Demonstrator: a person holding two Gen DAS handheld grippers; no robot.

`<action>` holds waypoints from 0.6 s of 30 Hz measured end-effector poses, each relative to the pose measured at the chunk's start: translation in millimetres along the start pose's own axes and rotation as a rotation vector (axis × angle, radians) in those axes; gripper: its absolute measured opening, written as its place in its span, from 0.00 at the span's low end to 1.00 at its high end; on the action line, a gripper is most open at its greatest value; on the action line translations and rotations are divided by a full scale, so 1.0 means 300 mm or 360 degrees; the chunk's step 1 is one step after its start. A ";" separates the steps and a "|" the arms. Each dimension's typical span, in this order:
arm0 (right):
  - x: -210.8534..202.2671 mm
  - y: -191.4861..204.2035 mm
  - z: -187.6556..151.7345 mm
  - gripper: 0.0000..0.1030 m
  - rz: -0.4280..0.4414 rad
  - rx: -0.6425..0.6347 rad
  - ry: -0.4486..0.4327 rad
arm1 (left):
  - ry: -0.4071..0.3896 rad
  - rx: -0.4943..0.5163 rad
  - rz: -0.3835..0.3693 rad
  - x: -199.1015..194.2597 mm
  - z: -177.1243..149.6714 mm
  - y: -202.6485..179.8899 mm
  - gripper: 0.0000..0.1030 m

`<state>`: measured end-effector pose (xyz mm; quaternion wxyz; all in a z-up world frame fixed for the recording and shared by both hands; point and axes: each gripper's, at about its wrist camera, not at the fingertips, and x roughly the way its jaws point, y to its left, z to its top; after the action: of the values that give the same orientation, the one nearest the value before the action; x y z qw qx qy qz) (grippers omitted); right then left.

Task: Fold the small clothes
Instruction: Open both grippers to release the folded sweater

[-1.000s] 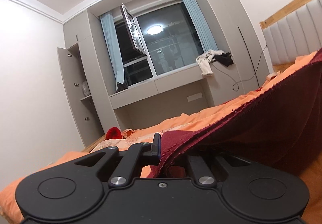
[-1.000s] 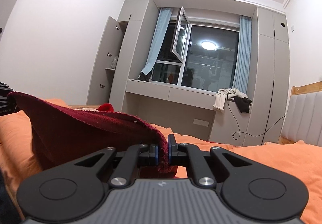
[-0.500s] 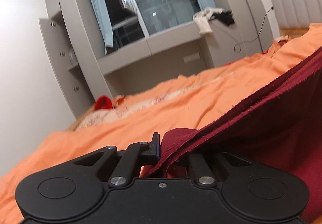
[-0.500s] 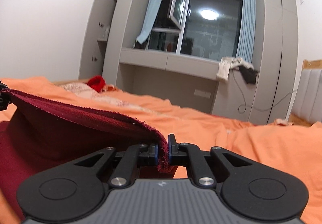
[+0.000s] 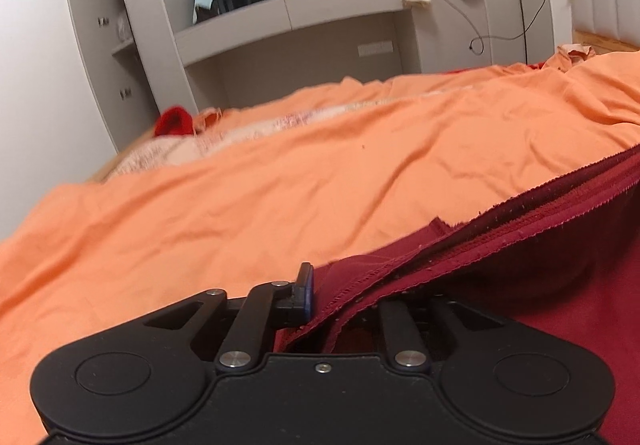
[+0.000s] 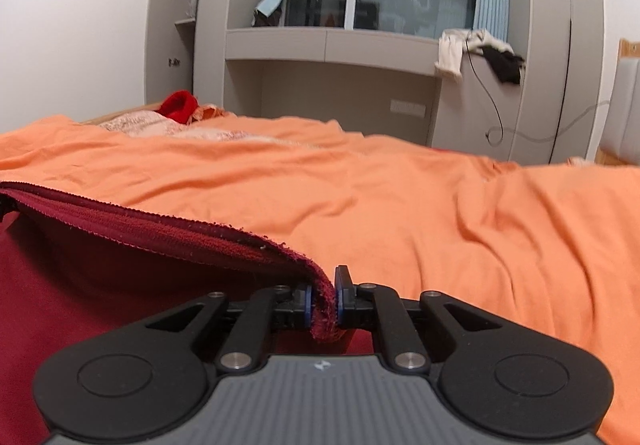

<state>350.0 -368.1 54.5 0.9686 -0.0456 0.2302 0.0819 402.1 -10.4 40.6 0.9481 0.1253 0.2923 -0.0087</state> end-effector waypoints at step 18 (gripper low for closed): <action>0.054 -0.112 -0.078 0.80 -0.0041 0.0300 0.0155 | 0.0164 -0.0222 0.0036 0.019 -0.100 0.075 0.81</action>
<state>360.1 -402.0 28.1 0.9572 0.0388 0.2831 0.0450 392.2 19.1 18.9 0.9382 0.0625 0.3393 0.0290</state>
